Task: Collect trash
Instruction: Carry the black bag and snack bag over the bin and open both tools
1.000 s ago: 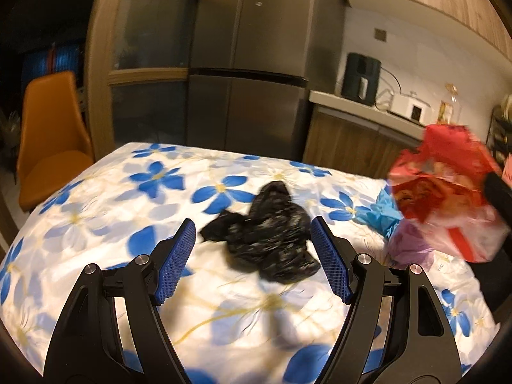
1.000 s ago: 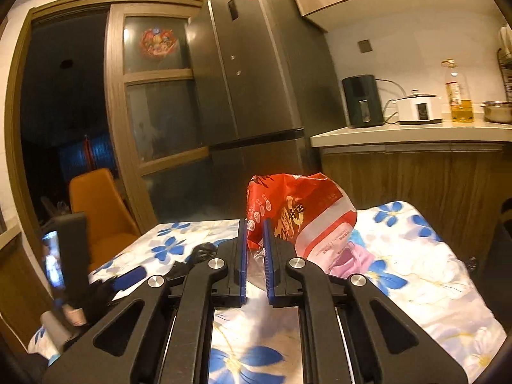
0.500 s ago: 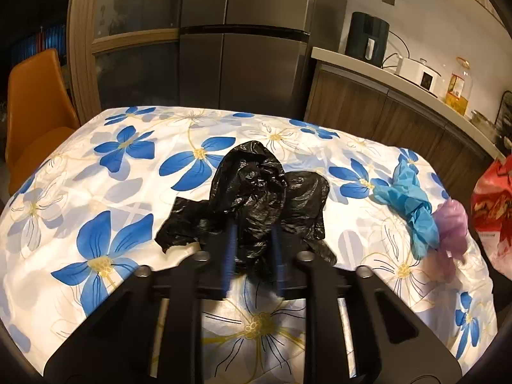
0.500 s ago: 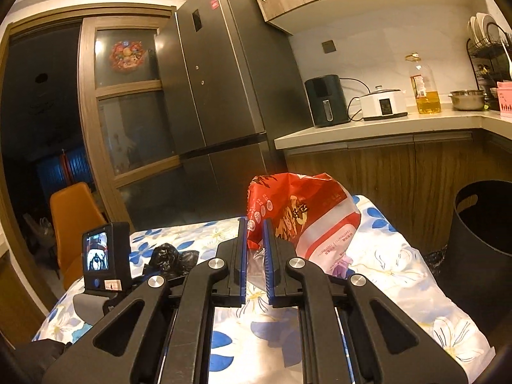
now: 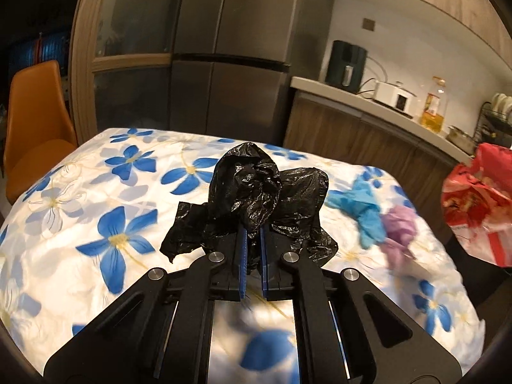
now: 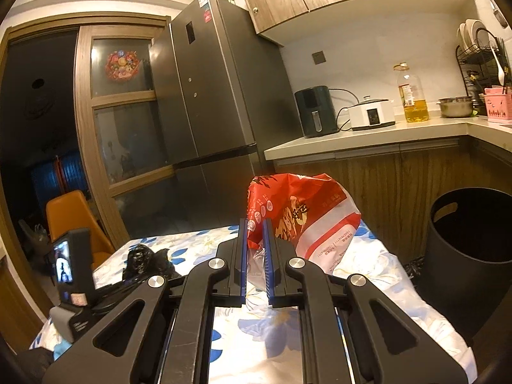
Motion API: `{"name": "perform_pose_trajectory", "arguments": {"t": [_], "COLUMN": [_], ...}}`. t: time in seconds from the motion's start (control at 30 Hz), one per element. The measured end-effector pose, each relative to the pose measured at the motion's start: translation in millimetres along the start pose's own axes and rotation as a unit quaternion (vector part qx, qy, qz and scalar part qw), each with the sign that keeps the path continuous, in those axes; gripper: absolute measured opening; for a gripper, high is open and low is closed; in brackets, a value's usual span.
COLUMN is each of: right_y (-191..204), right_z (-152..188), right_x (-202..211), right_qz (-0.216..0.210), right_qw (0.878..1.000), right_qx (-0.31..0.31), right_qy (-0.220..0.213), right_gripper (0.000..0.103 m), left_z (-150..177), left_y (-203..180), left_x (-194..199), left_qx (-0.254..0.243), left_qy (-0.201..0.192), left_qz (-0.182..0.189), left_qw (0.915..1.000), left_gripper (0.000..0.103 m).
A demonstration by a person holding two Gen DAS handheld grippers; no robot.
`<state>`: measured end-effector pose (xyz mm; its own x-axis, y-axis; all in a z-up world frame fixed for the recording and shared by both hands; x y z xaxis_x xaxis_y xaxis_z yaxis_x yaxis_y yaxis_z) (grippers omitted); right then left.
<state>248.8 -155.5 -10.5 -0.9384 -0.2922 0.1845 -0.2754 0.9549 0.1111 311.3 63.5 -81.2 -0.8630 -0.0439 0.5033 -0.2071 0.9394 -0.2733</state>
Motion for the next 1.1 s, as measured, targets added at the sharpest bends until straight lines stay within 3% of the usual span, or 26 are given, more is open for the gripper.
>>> {"name": "perform_pose_trajectory", "arguments": {"t": [0.23,0.53,1.1], "right_y": [-13.9,-49.7,-154.5], "right_z": [-3.6,-12.0,-34.7], "right_x": [20.2,50.6,92.7], "right_qz": [0.013,0.052,0.150], "right_qw": [1.000,0.998,0.986], "right_qx": [-0.003,-0.006,-0.017], "right_qy": [-0.009,-0.031,-0.068], "right_gripper": [0.010,0.009,0.009], "left_z": [1.4,3.8,17.6], "left_y": [-42.3,-113.8,-278.3], "left_x": [33.7,49.9,64.8], "left_qx": [-0.020,-0.054,-0.129], "left_qy": [-0.016,-0.019,-0.038], "left_qz": [0.049,0.108,0.206], "left_qw": [0.9985,0.9925,0.9693], "left_gripper": [0.006,0.006,0.006]}}
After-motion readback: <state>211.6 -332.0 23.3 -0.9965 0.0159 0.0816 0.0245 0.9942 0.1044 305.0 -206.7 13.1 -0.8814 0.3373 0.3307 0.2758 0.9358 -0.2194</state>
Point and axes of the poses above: each gripper's, at about its wrist camera, not at the fingertips, and x roughly against the way its jaws point, y to its left, z to its underside, the point moved 5 cm from there along -x, roughly the way its jaws point, and after that the axes turned 8 degrees about x, right-handed, at the moved point
